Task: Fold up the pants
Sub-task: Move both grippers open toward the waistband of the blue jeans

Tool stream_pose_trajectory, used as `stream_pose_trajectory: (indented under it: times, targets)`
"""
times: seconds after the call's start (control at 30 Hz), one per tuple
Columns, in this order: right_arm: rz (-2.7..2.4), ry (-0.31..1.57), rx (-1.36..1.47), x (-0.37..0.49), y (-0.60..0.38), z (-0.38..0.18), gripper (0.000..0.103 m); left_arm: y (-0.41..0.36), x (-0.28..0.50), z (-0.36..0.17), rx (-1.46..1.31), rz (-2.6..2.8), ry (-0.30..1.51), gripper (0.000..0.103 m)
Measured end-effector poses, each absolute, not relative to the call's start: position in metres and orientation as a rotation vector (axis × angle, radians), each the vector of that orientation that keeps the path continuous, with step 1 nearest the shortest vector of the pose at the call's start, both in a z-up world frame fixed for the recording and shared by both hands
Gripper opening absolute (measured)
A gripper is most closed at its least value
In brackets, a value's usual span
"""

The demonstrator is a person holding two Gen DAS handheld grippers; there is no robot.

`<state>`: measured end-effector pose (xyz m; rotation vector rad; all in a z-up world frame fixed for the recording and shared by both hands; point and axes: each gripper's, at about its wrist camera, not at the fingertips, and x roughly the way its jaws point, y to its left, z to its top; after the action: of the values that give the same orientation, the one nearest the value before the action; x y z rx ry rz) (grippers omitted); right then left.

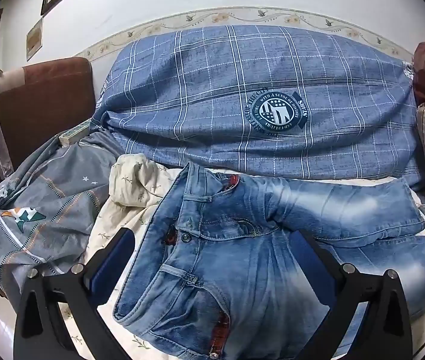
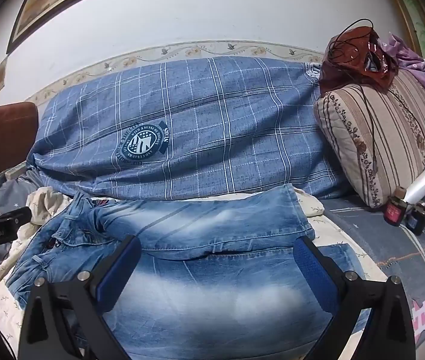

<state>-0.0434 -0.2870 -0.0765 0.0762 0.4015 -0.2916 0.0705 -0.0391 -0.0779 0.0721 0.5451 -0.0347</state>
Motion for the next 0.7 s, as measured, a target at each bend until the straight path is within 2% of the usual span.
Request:
stream_pose_trajectory:
  times: [0.7]
  targets:
    - [-0.271,0.393,0.078,-0.04,-0.276,-0.077,0.103,-0.008,0.063,-0.066,0.033,0.04,0.505,0.103]
